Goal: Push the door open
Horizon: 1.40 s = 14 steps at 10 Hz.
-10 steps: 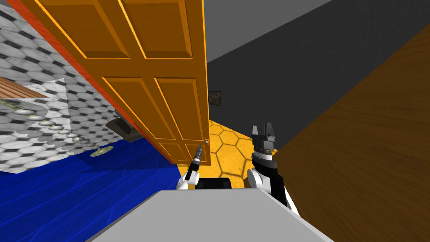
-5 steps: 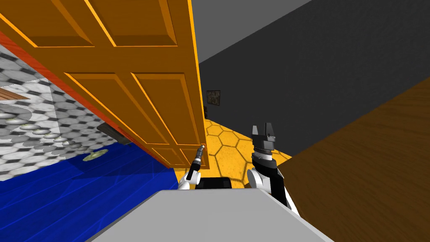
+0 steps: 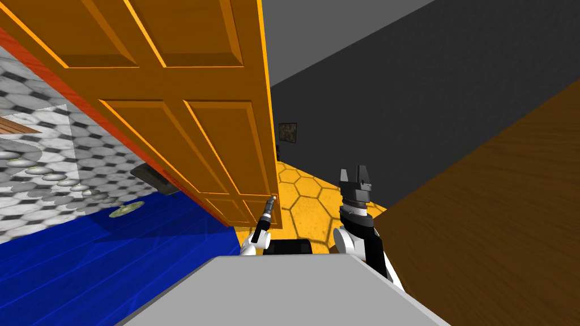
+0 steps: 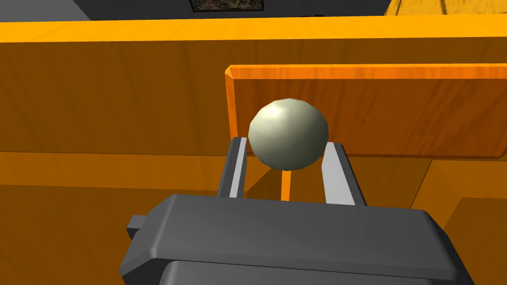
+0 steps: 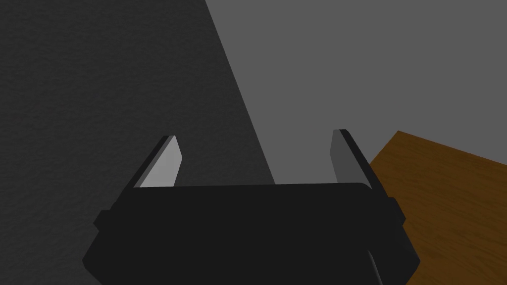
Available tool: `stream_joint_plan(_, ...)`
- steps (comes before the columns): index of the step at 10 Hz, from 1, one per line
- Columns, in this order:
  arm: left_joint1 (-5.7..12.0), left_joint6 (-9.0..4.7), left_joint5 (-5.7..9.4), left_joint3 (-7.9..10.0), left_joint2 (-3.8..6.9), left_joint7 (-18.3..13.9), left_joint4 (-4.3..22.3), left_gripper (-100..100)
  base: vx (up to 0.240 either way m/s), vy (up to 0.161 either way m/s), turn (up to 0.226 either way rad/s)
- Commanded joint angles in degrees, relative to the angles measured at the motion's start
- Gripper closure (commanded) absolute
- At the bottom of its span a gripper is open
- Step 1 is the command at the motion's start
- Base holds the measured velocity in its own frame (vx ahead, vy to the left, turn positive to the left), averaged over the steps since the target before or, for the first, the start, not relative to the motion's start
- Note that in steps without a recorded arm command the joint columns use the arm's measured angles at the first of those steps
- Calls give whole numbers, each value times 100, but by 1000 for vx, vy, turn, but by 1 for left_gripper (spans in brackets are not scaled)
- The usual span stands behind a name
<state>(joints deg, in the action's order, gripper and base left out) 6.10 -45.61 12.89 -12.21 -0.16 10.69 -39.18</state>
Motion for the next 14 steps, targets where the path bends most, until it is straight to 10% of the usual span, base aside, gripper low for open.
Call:
stream_joint_plan(1, 6, -5, 54, 95, 122, 44, -2, 100, 119, -9, 56)
stream_joint_plan(3, 12, -10, 106, 187, 185, 86, -4, 100, 185, -20, 92)
stream_joint_plan(4, -168, 63, 256, -79, 247, 238, -214, -100, 11, 45, 75)
stream_joint_plan(7, -331, 32, 554, -405, 218, 468, -401, -100, -191, 61, 49)
stream_joint_plan(11, -539, -8, 935, -822, -205, 762, -641, -100, -199, -2, 50)
stream_joint_plan(14, -520, -45, 898, -759, 45, 758, -590, -100, 71, 2, -17)
